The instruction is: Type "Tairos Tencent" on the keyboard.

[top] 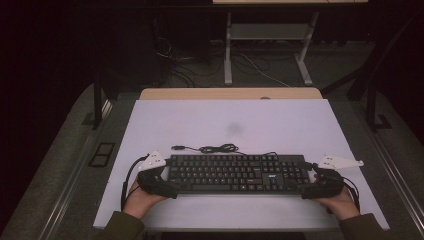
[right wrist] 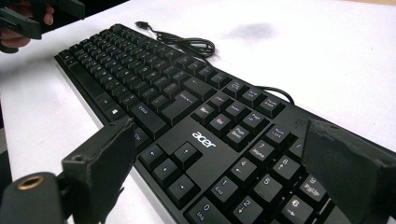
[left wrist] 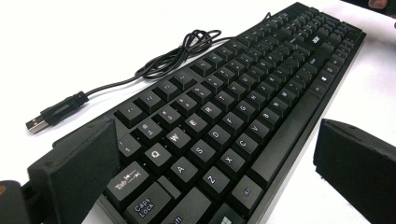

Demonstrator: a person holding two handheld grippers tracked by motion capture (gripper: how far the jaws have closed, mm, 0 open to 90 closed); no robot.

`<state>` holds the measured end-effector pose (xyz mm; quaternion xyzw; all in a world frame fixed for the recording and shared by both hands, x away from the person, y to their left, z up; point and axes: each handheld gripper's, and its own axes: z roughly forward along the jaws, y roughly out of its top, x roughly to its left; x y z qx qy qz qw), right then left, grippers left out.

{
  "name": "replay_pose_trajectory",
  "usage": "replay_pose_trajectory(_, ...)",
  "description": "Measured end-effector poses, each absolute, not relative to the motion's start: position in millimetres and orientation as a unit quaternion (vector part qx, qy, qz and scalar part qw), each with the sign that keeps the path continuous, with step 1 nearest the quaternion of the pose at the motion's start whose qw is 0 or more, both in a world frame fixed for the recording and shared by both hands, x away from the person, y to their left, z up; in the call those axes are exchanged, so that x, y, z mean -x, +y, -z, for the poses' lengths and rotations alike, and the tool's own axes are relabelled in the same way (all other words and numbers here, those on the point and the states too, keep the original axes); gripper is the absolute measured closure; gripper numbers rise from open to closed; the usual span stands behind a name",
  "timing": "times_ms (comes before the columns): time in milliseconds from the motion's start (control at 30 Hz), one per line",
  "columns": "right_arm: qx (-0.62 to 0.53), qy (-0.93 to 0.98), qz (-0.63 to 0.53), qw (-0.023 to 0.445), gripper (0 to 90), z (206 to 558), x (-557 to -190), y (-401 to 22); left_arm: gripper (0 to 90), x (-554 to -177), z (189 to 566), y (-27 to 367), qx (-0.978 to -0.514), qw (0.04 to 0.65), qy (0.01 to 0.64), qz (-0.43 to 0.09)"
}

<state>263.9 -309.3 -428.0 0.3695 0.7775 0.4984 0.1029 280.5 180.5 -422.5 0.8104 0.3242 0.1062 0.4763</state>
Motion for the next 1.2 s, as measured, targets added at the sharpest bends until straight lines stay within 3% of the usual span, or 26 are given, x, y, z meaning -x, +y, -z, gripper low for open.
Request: replay_pose_trajectory(1200, -0.334, 0.788, -0.510, 0.083, 10.2, 415.4, -283.3, -271.2, 0.0, -279.1, 423.9, 172.8, -0.810, 0.484, 0.317, -0.097)
